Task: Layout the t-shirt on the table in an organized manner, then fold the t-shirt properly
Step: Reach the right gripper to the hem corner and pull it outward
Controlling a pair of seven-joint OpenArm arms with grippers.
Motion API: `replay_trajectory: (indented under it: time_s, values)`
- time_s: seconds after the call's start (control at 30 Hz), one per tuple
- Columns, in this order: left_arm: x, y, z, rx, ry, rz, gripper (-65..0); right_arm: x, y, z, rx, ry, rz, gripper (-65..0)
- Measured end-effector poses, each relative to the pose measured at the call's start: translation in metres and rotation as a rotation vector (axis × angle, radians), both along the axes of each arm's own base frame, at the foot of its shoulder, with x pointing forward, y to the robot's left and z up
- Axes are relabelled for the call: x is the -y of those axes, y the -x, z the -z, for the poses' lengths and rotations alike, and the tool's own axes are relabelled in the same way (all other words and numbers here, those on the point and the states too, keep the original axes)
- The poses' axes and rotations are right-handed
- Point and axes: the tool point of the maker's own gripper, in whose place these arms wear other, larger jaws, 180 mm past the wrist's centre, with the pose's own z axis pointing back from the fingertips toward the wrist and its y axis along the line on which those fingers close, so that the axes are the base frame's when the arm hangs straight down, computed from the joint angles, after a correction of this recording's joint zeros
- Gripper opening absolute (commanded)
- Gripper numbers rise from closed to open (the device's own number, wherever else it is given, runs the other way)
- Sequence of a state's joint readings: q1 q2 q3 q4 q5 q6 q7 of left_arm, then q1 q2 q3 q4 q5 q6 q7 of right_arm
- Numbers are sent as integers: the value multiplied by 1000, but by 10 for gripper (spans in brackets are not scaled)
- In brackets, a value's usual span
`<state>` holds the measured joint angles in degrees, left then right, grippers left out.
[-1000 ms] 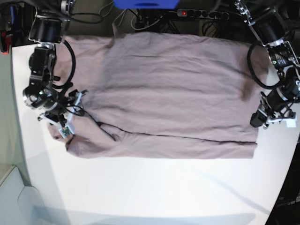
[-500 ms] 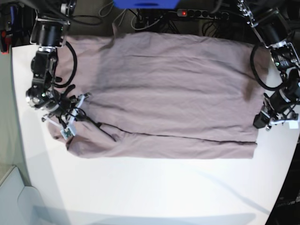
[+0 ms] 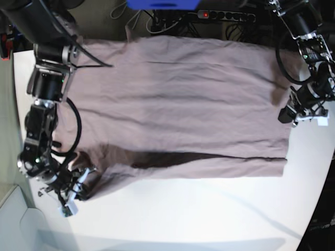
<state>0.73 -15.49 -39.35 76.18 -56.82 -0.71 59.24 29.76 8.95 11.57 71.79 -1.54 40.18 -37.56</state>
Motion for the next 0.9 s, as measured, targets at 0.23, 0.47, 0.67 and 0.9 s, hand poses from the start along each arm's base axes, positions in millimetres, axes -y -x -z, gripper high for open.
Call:
replay_trajectory:
  time_s: [0.23, 0.47, 0.67, 0.9]
  values:
    - [2, 26, 20, -68, 5, 4, -646, -20, -46, -10, 4, -91, -52, -650]
    - [3, 37, 27, -94, 8, 4, -646, -60, -63, -10, 74, -169, -149, -650]
    - [2, 49, 32, -117, 4, 6, -647, -79, -79, -22, 110, -222, -190, -650]
    - [2, 52, 34, -124, 5, 7, -647, -66, -83, -12, 108, -233, -121, -558]
